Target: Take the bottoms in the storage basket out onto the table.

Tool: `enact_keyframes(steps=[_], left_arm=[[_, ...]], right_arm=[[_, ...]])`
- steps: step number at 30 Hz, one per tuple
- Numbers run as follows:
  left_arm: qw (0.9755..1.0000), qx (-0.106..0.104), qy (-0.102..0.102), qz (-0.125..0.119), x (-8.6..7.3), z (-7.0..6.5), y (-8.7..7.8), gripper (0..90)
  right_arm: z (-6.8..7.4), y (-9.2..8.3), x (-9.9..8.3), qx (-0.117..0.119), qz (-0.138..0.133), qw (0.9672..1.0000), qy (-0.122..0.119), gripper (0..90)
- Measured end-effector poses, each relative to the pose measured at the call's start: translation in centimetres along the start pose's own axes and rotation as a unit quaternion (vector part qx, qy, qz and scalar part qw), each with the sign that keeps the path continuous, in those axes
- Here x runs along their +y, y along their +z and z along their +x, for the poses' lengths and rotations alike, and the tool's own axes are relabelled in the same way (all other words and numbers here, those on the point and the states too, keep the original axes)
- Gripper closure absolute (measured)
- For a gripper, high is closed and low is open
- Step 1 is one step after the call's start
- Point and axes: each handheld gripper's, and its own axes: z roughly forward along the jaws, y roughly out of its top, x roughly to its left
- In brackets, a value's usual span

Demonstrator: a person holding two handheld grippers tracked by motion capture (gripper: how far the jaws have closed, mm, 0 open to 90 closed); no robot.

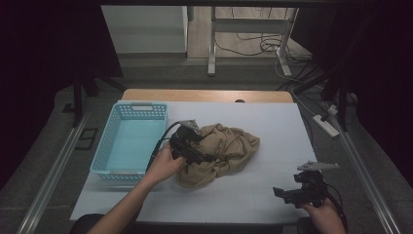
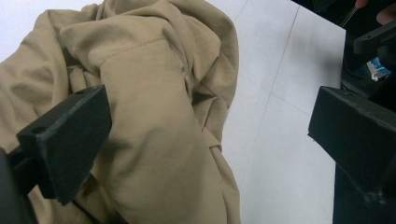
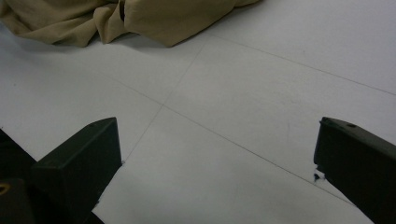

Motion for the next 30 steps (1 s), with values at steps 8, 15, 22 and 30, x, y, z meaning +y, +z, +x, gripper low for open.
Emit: enact_keyframes(steps=[8, 15, 22, 30], left_arm=[[1.0, 0.002, -0.002, 0.006, -0.3, -0.3, -0.3, 0.7], [0.9999, 0.004, -0.01, 0.007, -0.5, -0.4, -0.5, 0.9], [0.9998, 0.005, -0.019, 0.002, -0.8, -0.5, -1.0, 1.2], [0.9997, 0.013, -0.019, 0.001, -1.1, -0.6, -1.5, 1.9]], right_arm=[[-0.1, -0.1, 0.0, 0.0, -0.004, 1.0, 0.006, 1.0], [-0.1, -0.1, 0.0, -0.001, -0.004, 1.0, 0.002, 1.0], [0.0, -0.1, 0.0, -0.001, -0.004, 1.0, 0.001, 1.0], [0.0, -0.1, 0.0, -0.002, -0.004, 1.0, 0.001, 1.0]])
